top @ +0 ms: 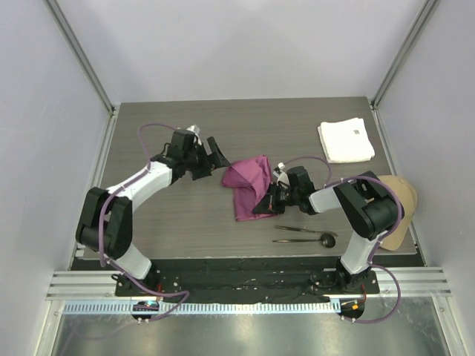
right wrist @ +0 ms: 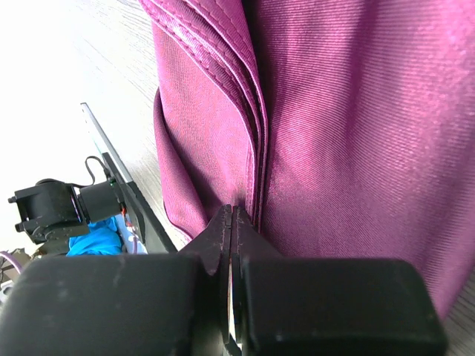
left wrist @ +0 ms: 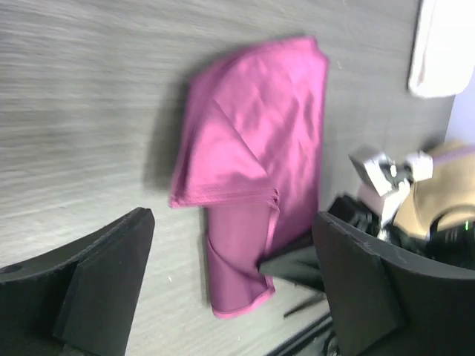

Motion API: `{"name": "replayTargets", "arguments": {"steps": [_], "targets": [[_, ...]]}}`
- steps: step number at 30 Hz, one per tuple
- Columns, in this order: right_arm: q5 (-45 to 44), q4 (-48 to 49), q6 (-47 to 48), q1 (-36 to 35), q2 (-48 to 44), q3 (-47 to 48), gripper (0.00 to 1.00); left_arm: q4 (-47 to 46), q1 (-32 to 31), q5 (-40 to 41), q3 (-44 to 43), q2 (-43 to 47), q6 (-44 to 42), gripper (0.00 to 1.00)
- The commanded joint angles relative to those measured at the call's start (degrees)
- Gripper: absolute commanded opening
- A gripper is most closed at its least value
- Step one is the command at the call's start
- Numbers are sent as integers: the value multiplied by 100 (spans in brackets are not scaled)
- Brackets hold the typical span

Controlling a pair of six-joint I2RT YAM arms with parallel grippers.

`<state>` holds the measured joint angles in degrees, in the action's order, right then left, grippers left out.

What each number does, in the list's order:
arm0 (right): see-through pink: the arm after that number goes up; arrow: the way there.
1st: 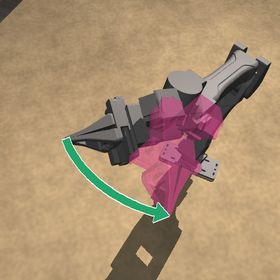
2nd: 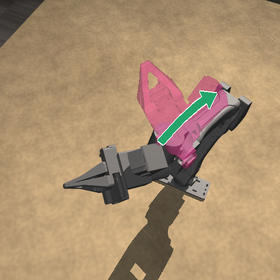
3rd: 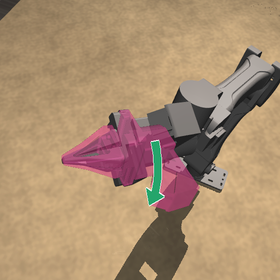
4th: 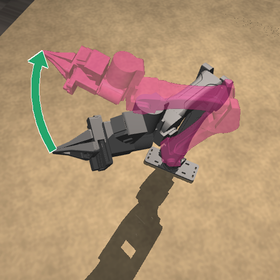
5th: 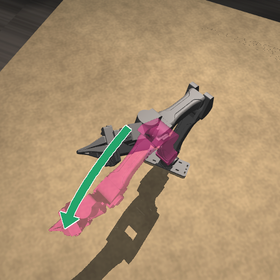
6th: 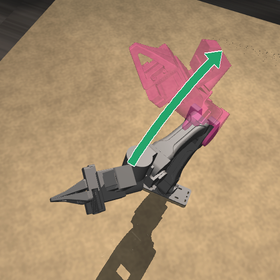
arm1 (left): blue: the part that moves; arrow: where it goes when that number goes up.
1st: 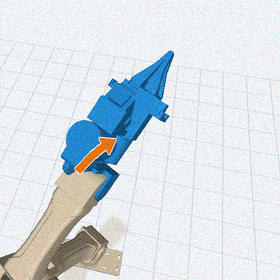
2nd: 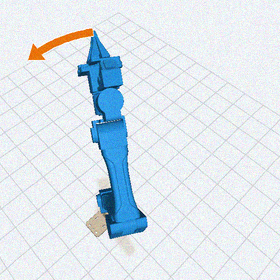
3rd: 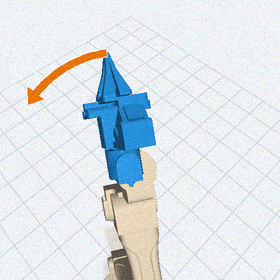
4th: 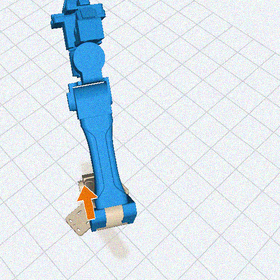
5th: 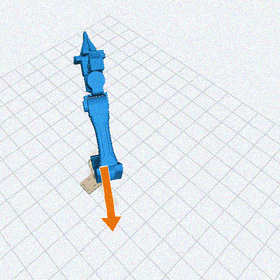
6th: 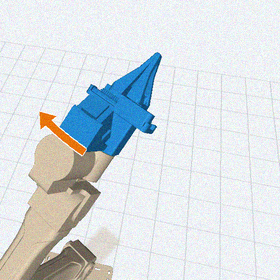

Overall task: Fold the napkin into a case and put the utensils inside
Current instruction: Fold the lower triangle-folded napkin at the center of the board.

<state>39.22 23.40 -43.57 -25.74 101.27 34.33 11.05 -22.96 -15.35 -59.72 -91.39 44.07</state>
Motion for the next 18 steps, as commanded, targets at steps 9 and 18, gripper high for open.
{"name": "replayTargets", "arguments": {"steps": [9, 18], "targets": [[-143, -239, 314, 16, 138, 109, 1, -886, 99, -222, -74, -1126, 927, 85], [-117, -283, 341, 16, 103, 188, 1, -806, -86, -371, -206, -1512, 892, 59]]}}
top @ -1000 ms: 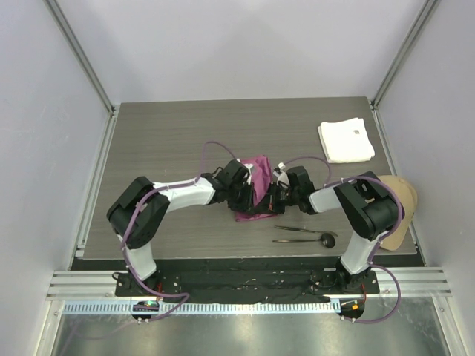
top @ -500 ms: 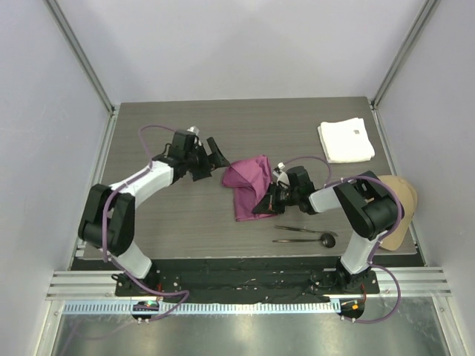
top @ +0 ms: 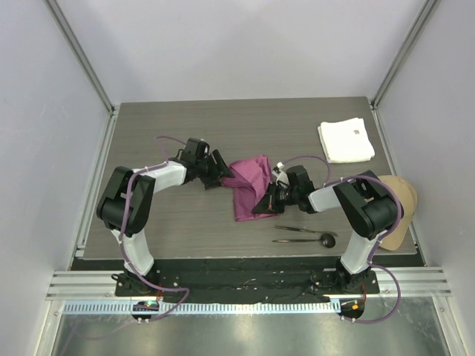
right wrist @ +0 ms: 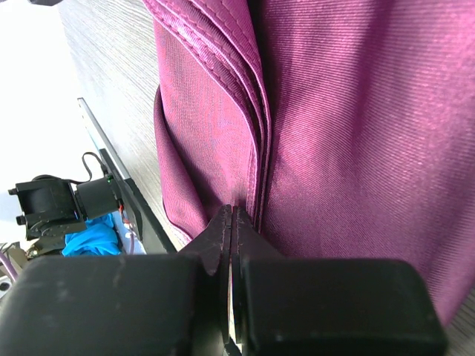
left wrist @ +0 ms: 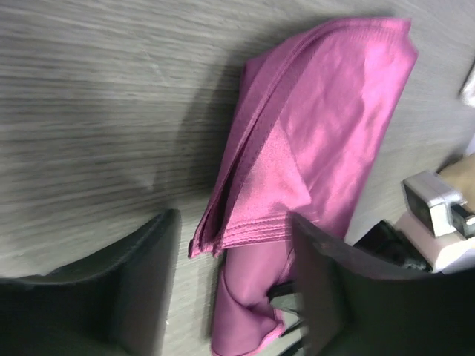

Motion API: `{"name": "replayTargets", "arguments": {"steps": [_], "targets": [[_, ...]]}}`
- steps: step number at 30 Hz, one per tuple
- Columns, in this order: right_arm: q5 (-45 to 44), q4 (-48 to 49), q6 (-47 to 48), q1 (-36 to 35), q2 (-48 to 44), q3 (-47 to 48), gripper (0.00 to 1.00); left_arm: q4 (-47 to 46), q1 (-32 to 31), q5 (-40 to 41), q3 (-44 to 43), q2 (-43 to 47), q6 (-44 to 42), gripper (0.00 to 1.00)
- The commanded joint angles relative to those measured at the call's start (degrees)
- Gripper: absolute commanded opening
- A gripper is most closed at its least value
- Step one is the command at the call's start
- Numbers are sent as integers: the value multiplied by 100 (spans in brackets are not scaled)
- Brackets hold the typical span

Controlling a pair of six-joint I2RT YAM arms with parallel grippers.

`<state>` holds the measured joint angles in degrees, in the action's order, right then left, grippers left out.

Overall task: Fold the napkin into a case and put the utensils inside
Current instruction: Fold the lower triangle-folded napkin at the center of the board.

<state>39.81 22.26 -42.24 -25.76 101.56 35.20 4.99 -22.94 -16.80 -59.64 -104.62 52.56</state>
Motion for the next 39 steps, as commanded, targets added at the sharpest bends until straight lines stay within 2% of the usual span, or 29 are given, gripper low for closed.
{"name": "replayTargets", "arguments": {"steps": [1, 2, 3, 5, 6, 8, 12, 20, 34, 36, 37, 39], "targets": [[-176, -169, 216, 27, 75, 101, 1, -253, -88, -280, -259, -243, 62, 52], [-193, -169, 225, 27, 75, 92, 1, -262, -88, -350, -320, -287, 105, 47], [-202, -169, 225, 27, 75, 75, 1, -280, -97, -438, -425, -339, 123, 36], [-211, -152, 242, 27, 92, 40, 1, -332, -97, -438, -531, -331, 176, 23], [-219, -126, 251, 27, 110, 22, 1, -385, -105, -473, -610, -305, 220, 11], [-228, -117, 295, 36, 154, -4, 1, -473, -105, -552, -837, -287, 255, 0], [-237, -99, 330, 53, 224, -13, 1, -473, -123, -693, -1322, -445, 448, 0], [-255, -169, 392, 88, 303, 110, 1, -754, -149, -684, -2042, -1384, 940, 0], [-219, -249, 436, 115, 347, 215, 1, -702, -352, -316, -2878, -2177, 994, 4], [-211, -257, 436, 124, 365, 215, 1, -693, -369, -324, -2957, -2247, 1011, 9], [-211, -249, 436, 124, 373, 215, 1, -693, -387, -368, -3070, -2317, 1011, 22], [-220, -240, 445, 141, 373, 189, 1, -544, -474, -255, -3150, -2300, 854, 36]]}}
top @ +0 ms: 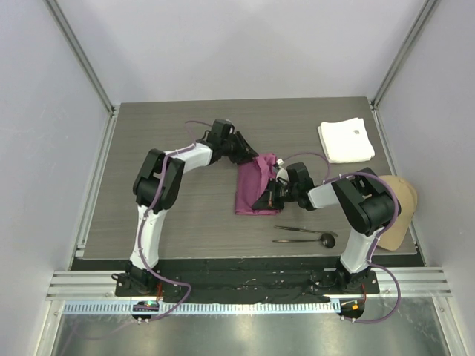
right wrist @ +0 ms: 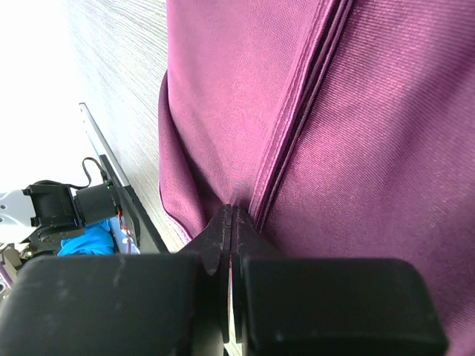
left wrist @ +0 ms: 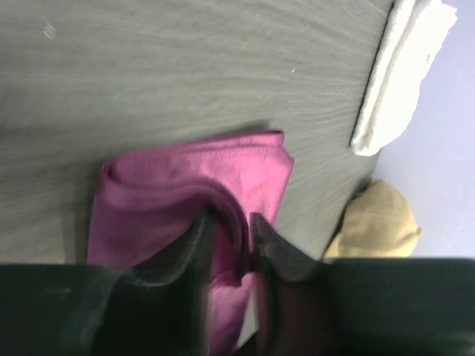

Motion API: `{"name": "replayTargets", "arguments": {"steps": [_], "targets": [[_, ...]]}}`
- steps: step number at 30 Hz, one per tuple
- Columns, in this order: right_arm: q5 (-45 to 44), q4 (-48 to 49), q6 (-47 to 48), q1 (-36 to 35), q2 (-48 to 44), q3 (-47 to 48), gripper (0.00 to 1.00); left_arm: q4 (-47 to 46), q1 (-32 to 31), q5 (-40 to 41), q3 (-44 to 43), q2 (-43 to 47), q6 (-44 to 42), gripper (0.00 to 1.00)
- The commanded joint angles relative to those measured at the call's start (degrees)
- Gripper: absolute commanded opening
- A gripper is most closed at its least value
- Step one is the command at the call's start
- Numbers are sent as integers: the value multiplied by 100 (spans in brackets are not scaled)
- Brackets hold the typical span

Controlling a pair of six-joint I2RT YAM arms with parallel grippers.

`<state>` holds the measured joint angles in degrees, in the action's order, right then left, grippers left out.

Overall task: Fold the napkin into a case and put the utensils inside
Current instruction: Fold the lower triangle-folded napkin at the center of the board, then smooth out the 2/3-rectangle-folded napkin at the center of the board.

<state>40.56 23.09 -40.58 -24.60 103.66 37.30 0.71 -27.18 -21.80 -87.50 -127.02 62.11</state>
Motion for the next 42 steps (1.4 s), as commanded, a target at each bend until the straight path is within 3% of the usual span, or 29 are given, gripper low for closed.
{"name": "replayTargets", "arguments": {"steps": [1, 2, 5, 7, 10, 12, 16, 18, 23, 28, 42], "targets": [[-285, -323, 278, 43, 155, -30, 1, -89, -85, 334, -451, 10, -215, 47], [-285, -323, 278, 60, 129, -38, 1, 24, -112, 413, -513, 54, -330, 57], [-285, -296, 287, 122, 32, -126, 1, 385, -244, 370, -908, 186, -752, 59], [-276, -323, 278, 166, -12, -144, 1, 824, -288, 404, -1145, 439, -1198, 74], [-259, -419, 322, 201, -47, -83, 1, 1308, -306, 870, -946, 932, -1691, 74], [-224, -463, 357, 210, -38, -4, 1, 1388, -306, 985, -612, 1581, -1886, 71], [-215, -560, 410, 228, -47, 67, 1, 1414, -428, 906, 879, 2716, -2167, 50], [-188, -569, 428, 254, -82, 111, 1, 1292, -674, 731, 1548, 3172, -2150, 49], [-223, -762, 472, 272, -223, 216, 1, 879, -1490, 1054, 2246, 3316, -2054, 38], [-171, -850, 428, 280, -311, 251, 1, 606, -1738, 1240, 2475, 3035, -1904, 23], [-136, -1131, 384, 368, -539, 489, 1, 395, -1852, 1398, 2827, 2903, -1816, 19]]}}
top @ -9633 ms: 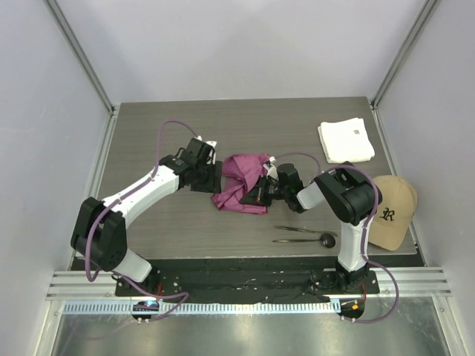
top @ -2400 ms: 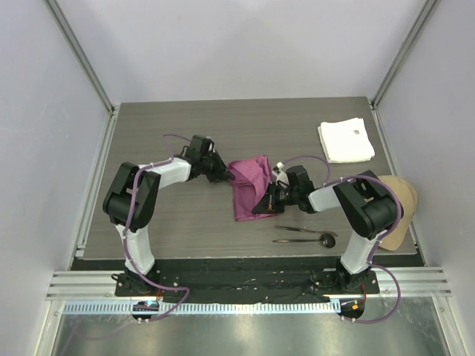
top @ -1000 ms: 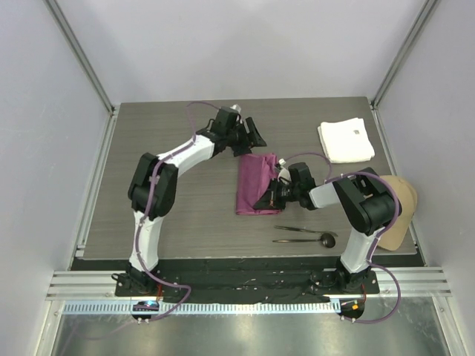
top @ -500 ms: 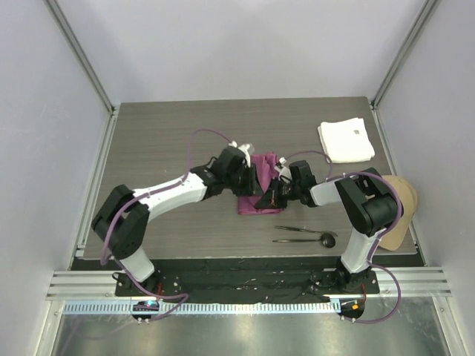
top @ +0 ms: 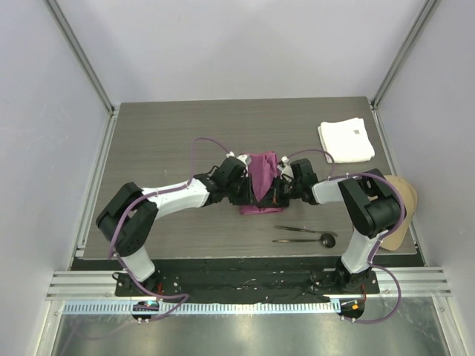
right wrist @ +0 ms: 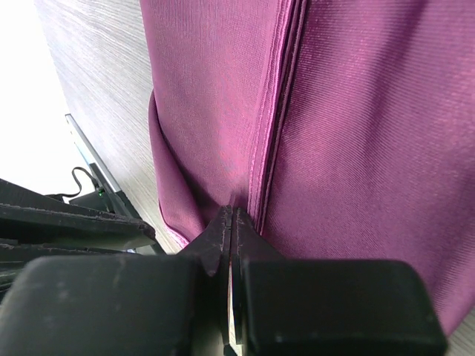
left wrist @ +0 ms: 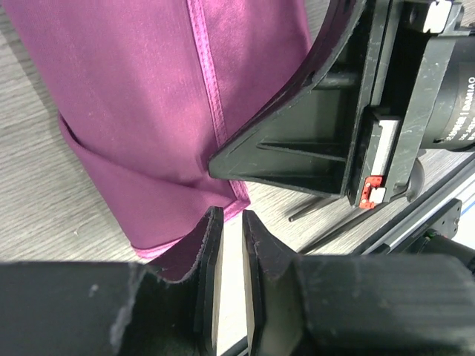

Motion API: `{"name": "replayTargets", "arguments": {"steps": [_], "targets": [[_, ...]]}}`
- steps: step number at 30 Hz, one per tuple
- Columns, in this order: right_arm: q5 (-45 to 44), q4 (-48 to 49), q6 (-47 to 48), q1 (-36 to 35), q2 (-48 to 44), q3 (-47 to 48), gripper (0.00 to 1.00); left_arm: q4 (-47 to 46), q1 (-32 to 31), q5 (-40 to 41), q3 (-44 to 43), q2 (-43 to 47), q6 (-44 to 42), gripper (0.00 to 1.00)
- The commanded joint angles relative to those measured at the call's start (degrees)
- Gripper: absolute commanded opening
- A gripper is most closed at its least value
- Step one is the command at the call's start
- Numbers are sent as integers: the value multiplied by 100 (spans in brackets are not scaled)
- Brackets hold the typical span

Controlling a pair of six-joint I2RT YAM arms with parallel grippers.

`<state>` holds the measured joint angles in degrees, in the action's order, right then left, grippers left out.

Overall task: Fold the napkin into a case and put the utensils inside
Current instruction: Smooth out the 2/3-rectangle-folded napkin at the center of the board.

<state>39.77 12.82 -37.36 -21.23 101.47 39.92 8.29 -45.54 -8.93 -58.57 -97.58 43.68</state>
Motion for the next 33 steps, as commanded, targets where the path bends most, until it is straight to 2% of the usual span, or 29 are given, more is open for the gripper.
{"name": "replayTargets", "arguments": {"steps": [1, 9, 16, 21, 22, 24, 26, 28, 31, 33], "targets": [[-66, -122, 54, 32, -330, 253, 1, -398, -16, 102, -67, -68, 44, 19], [-48, -612, 238, 339, -707, 376, 8, -557, -16, 32, 29, -261, 106, 15], [-83, -1080, 634, 664, -1050, 218, 9, -601, -16, 14, 91, -69, 167, 15], [-215, -1124, 748, 743, -1068, 69, 13, -435, -25, 83, 82, 177, 185, 27], [-267, -1080, 722, 744, -1059, 68, 13, -295, -17, 171, -48, 204, 37, 29], [-347, -966, 687, 735, -955, 95, 13, -119, 53, 208, -347, 91, -201, 39], [-269, -887, 625, 744, -866, 156, 13, 338, 141, 41, -1012, -268, -474, 41], [-242, -781, 537, 743, -778, 165, 13, 436, 221, -109, -1323, -515, -553, 40], [-233, -702, 494, 744, -734, 121, 9, 690, 300, -118, -2078, -1130, -650, 31], [-233, -605, 458, 735, -717, 77, 6, 665, 352, -135, -2525, -1498, -659, 21]]}}
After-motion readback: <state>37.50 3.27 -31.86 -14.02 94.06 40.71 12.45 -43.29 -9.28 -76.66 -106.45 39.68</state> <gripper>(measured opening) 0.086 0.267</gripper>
